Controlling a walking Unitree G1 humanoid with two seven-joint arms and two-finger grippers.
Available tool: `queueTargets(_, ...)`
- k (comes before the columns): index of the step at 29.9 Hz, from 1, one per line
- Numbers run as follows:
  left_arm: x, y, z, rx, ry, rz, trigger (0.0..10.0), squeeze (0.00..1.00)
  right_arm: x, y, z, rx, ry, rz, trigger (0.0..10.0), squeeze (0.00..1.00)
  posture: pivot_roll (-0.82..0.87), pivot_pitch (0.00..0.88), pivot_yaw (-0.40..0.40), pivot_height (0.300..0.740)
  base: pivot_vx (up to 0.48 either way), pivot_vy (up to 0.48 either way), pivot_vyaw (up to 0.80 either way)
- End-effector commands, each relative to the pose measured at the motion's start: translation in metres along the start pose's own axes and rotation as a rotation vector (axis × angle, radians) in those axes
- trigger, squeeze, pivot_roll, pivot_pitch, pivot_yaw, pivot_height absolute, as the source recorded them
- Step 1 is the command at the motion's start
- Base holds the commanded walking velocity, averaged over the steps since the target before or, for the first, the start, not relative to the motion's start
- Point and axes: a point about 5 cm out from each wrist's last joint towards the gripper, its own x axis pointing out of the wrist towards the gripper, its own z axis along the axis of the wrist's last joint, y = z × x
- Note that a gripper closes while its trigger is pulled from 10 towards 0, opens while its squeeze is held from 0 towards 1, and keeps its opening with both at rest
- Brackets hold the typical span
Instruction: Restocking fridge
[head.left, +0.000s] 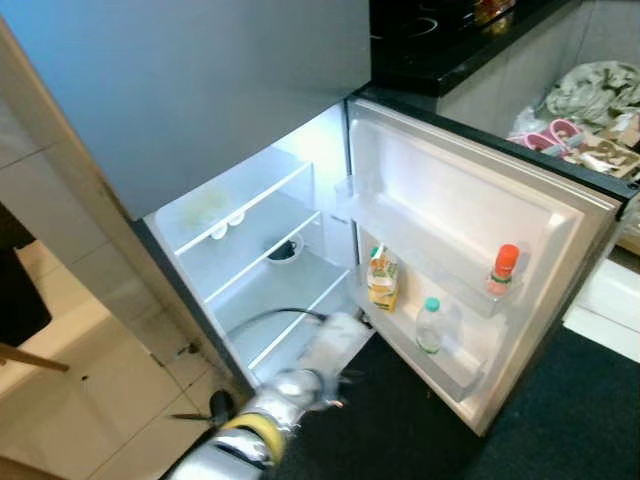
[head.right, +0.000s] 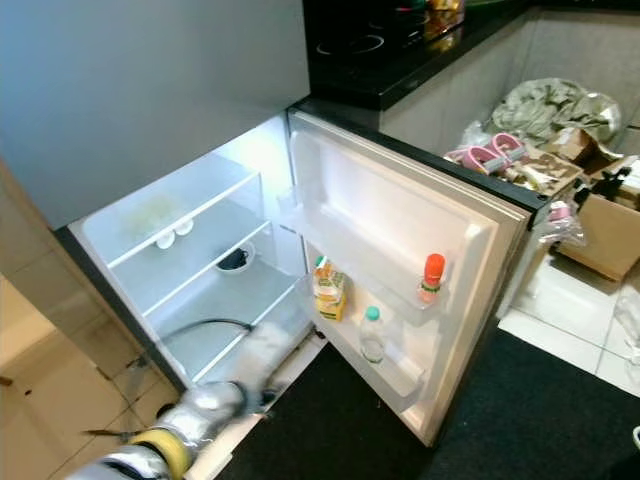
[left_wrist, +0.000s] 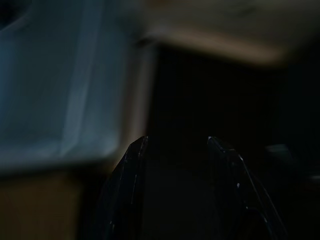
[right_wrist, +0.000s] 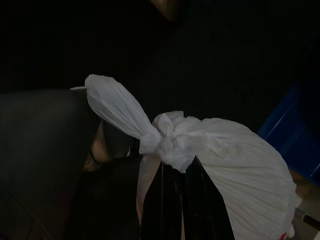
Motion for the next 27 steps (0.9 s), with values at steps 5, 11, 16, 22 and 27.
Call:
queueTargets(5,-0.024,0.010,-0.071,-0.118,0.161,0.039,10.0,0.00,0.002,0.022,0.009,0.019,-0.041,0.092,10.0,0.00,-0.12,0.059,0.118,0.726,0.000,0.000,0.00)
queueTargets(11,-0.030,0.000,-0.095,-0.211,0.167,0.128,10.0,0.00,0.003,0.029,0.018,0.007,-0.074,0.126,10.0,0.00,-0.12,0.060,0.107,0.726,0.000,0.000,0.00)
queueTargets(16,-0.028,-0.012,-0.095,-0.165,0.165,0.122,10.0,0.00,0.004,0.020,0.018,0.016,-0.072,0.121,10.0,0.00,-0.11,0.061,0.108,0.726,0.000,0.000,0.00)
queueTargets(22,-0.024,-0.017,-0.087,-0.166,0.120,0.103,10.0,0.00,0.001,0.013,0.007,0.041,-0.047,0.097,10.0,0.00,-0.11,0.061,0.108,0.726,0.000,0.000,0.00)
queueTargets(27,-0.023,-0.017,-0.081,-0.176,0.069,0.110,10.0,0.00,0.001,0.012,0.010,0.019,-0.059,0.094,10.0,0.00,-0.13,0.062,0.123,0.726,0.000,0.000,0.00)
